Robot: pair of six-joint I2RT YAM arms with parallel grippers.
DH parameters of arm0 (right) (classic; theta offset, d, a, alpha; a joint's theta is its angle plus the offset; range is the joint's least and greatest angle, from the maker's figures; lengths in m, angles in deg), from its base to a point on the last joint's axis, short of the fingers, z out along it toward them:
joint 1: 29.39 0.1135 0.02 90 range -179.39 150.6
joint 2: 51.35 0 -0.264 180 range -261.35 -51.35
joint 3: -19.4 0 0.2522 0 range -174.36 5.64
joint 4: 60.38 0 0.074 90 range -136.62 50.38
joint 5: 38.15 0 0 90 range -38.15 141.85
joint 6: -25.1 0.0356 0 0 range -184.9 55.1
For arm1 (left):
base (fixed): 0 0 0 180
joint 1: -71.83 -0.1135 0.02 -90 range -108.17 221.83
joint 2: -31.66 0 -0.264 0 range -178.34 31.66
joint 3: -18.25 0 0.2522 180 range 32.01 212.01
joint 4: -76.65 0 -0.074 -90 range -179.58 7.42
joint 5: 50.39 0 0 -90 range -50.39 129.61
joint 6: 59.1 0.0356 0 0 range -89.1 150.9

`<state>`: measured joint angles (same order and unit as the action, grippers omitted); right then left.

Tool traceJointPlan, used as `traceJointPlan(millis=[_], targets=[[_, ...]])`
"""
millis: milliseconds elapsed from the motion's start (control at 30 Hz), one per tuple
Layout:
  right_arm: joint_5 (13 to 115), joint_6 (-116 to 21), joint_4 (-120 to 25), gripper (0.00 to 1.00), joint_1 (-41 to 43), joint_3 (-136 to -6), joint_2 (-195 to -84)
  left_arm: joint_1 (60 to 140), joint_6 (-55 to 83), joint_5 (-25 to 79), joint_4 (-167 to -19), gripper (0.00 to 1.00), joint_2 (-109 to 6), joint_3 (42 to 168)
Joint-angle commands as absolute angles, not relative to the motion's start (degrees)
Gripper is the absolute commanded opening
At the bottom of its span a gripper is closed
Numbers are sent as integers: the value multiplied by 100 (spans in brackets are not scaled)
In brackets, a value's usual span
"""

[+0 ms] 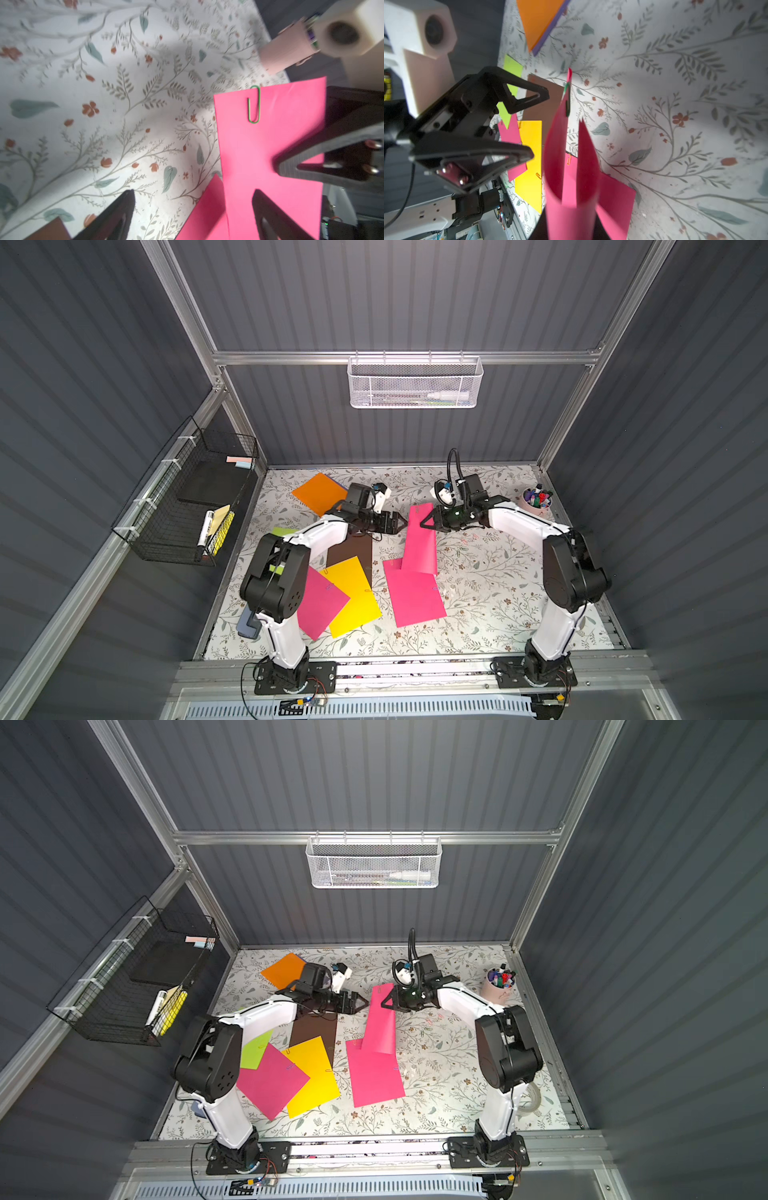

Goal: Unclip the paperclips from the documents
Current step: Pick up the document from the document.

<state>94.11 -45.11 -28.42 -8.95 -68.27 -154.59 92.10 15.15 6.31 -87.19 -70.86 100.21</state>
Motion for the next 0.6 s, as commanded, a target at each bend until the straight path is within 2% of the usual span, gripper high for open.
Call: traceJointPlan(millis=[0, 267, 567], targets=[[10063, -4892, -2713, 20, -986, -6719, -15175, 9126, 1749, -501, -9159, 92, -6921, 9888], [10703, -4707, -3352, 20, -1002, -6532, -14700, 9126, 1588, -2216, -10273, 91, -6762, 9470], [10891, -4644, -3544, 19, -897, -6601, -14954, 9126, 1003, -2671, -11133, 81, -6499, 9305]])
